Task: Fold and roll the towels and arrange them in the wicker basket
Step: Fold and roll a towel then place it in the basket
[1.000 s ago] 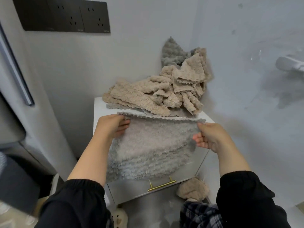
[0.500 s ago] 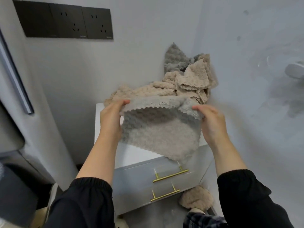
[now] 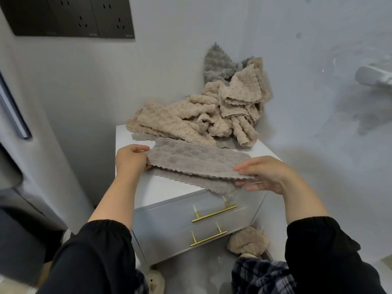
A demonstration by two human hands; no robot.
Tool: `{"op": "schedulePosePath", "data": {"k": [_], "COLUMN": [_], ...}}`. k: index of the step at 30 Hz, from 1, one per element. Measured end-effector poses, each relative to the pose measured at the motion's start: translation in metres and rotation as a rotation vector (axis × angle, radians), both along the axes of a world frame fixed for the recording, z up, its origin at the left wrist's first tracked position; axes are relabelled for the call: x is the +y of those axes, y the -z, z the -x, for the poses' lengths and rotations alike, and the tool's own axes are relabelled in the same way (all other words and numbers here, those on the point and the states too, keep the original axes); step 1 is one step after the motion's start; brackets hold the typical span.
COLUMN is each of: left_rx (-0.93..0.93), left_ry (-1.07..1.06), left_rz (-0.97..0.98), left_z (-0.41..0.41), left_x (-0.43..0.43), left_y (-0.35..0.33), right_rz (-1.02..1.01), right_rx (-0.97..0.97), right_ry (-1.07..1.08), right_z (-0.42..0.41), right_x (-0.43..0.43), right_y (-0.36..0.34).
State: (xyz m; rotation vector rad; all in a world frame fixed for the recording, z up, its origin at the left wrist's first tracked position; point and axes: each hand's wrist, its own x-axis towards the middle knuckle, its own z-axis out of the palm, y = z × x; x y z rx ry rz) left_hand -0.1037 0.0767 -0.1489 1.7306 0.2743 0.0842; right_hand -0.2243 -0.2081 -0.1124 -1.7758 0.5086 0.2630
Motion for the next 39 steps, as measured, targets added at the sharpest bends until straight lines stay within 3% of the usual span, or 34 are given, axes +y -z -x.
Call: {"op": "schedulePosePath", "data": {"k": [3, 5, 10, 14, 18, 21, 25, 29, 31, 34, 39], "left_rx": [-0.091, -0.208, -0.475, -0.323, -0.342, -0.363, -0.338, -0.246, -0.206, -0.103, 0.093], "left_ry": [0.049, 0.117, 0.412, 0.650, 0.595, 0.536, 0.456, 0.480, 0.461, 0.331, 0.278], "left_rz": [-0.553, -0.781, -0.991, -1.151, -1.133, -1.214, -1.167, -1.044, -1.021, -1.007, -0.912], "left_z": [0.007, 0.011, 0.019, 0.021, 0.028, 0.035, 0.039, 0.030, 0.025, 0.021, 0.020], "left_x": [-0.002, -0.010, -0.036, -0.047, -0.053, -0.061, -0.061, -0.048, -0.038, -0.024, -0.010], "left_y": [0.002, 0.005, 0.010, 0.017, 0.007, -0.009, -0.015, -0.010, -0.007, -0.009, -0.016], "right_rz": [0.247, 0.359, 0.485, 0.489, 0.296, 0.257, 0.395, 0.709, 0.835, 0.858, 0.909], "right_rx": [0.091, 0.125, 0.164, 0.201, 0.215, 0.099, -0.174, -0.206, -0.338, -0.509, -0.496], "right_ry": [-0.074, -0.061, 0.015, 0.028, 0.045, 0.154, 0.395, 0.366, 0.392, 0.282, -0.151], "right_z": [0.002, 0.002, 0.000, -0.002, -0.004, -0.006, -0.011, -0.010, -0.010, -0.017, -0.024], "right_x": [-0.002, -0.003, -0.006, -0.006, -0.005, -0.006, -0.012, -0.008, 0.001, 0.020, 0.049], "right_y": [0.004, 0.004, 0.010, 0.018, 0.019, 0.017, 0.016, 0.026, 0.028, 0.026, 0.041]}}
